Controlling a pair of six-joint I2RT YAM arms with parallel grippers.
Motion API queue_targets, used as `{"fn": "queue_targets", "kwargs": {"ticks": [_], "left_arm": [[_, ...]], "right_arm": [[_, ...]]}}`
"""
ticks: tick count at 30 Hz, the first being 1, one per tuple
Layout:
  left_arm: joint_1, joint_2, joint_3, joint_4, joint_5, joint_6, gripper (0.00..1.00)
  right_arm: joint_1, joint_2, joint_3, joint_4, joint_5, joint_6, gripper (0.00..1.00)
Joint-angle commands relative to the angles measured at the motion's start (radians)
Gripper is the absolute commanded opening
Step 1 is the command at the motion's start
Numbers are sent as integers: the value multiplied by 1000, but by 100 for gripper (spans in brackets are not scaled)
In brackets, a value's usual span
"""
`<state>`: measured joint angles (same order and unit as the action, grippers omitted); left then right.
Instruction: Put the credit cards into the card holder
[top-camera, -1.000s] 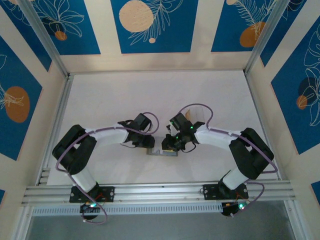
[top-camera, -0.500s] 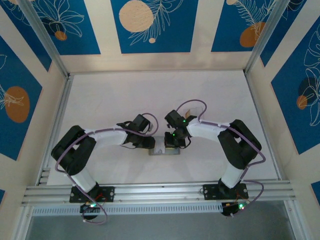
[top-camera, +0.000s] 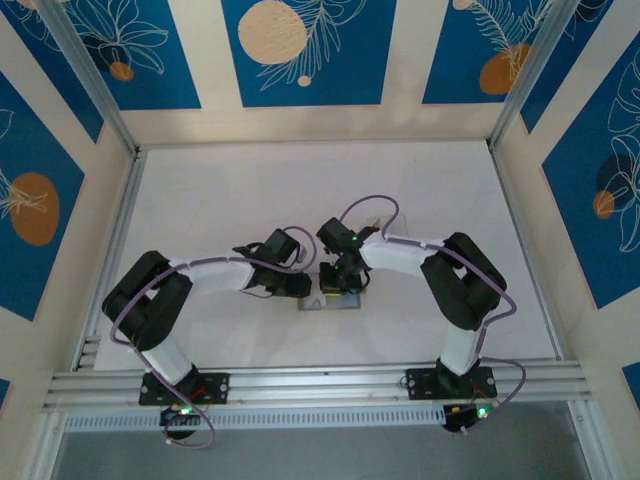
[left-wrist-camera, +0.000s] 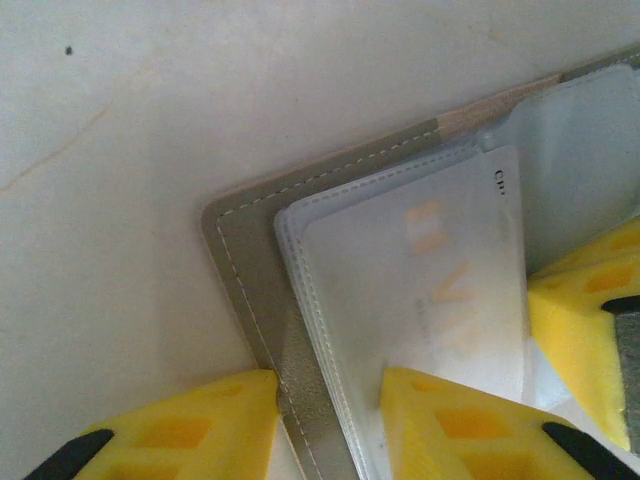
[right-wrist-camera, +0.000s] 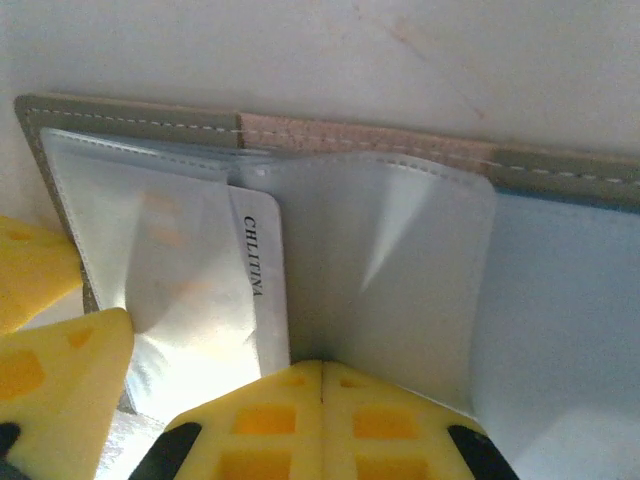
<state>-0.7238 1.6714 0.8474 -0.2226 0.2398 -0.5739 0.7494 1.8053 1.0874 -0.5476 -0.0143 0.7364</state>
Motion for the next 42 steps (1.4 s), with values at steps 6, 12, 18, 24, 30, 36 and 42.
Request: {"fn": "queue_targets", "kwargs": {"ticks": [6,12,18,24,30,36,42], "left_arm": [[-19,59,-54,23,114,-32,40],[-27,76,-50,14,84,-31,43],[-45,115,-18,-96,-82,-12,40],[-52,153,-28,-82,-108,-23,40],[-53,172,-33,-66,-99,-29,40],[-55,166,-41,-58,-94,-37,40],[-55,169,-47,-51,-88,-40,39]], "right_arm": [[18,25,-37,213,-150,93,0],[14,8,-42,214,-131,94,9],[18,-15,63,-63,54,-9,11],[-9,-109,44,-97,47,-62,21],[-45,-81,69,-133,45,-117,25],[-56,-29,83,-131,50,-135,29],[-55,17,94,-147,97,-135,30]]}}
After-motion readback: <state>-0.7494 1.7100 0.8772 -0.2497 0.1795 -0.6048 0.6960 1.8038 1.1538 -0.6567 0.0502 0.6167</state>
